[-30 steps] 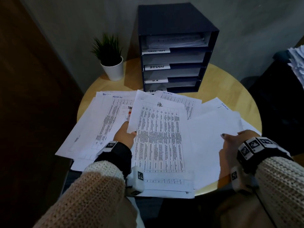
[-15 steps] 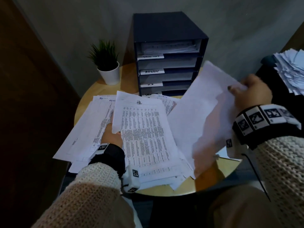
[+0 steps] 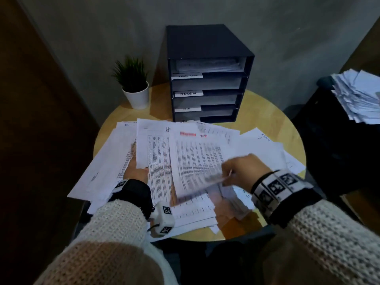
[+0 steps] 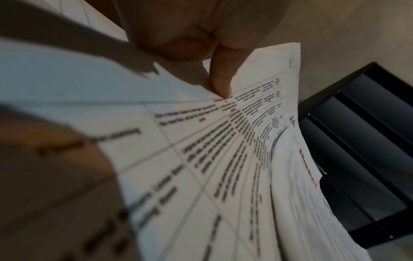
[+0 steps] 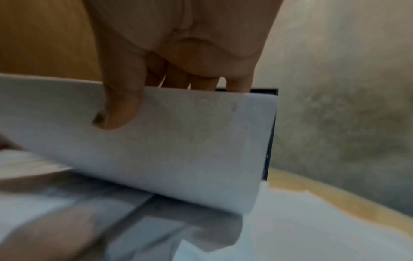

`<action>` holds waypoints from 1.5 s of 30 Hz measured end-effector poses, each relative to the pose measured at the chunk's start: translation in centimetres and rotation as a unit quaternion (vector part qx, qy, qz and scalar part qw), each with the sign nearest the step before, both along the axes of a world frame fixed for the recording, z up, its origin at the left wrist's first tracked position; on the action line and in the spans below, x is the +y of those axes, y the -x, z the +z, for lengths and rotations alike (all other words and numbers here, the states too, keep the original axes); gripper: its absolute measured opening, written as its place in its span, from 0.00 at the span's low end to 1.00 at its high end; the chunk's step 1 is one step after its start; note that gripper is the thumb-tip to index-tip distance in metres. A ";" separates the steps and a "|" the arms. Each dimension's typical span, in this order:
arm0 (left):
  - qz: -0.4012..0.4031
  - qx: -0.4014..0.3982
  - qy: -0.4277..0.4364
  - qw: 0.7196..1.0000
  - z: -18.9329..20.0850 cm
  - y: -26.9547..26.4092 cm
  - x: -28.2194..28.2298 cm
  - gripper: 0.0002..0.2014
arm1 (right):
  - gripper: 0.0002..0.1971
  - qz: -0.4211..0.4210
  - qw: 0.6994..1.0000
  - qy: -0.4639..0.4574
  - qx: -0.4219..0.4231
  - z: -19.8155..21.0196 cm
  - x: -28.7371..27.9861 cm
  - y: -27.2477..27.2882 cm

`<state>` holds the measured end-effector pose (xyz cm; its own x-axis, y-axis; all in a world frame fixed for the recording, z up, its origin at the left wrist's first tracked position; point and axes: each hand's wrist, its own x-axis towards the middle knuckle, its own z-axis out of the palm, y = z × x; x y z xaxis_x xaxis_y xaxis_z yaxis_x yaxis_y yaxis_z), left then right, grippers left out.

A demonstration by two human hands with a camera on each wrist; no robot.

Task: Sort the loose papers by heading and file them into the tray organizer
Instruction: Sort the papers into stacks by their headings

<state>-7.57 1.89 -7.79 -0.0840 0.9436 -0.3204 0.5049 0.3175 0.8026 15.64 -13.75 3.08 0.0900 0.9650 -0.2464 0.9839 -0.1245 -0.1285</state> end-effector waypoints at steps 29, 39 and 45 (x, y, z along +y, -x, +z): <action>-0.070 -0.037 -0.141 0.987 4.0 0.7 1.7 0.21 | 0.13 -0.498 0.836 -0.008 0.230 -7.5 -0.2 -8.2; -0.012 -0.052 -0.187 0.981 12.3 5.9 3.8 0.19 | 0.22 -0.422 0.892 0.037 0.159 -6.9 0.5 -6.0; -0.006 -0.168 -0.152 0.974 11.4 5.6 3.9 0.19 | 0.20 -0.441 0.841 -0.002 0.312 -6.3 2.3 -3.5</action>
<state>-13.22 5.76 3.56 -0.0108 0.9994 -0.0332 0.2004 0.0347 0.9791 19.14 -11.47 -3.25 0.6254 0.5917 -0.5087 0.2495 -0.7693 -0.5882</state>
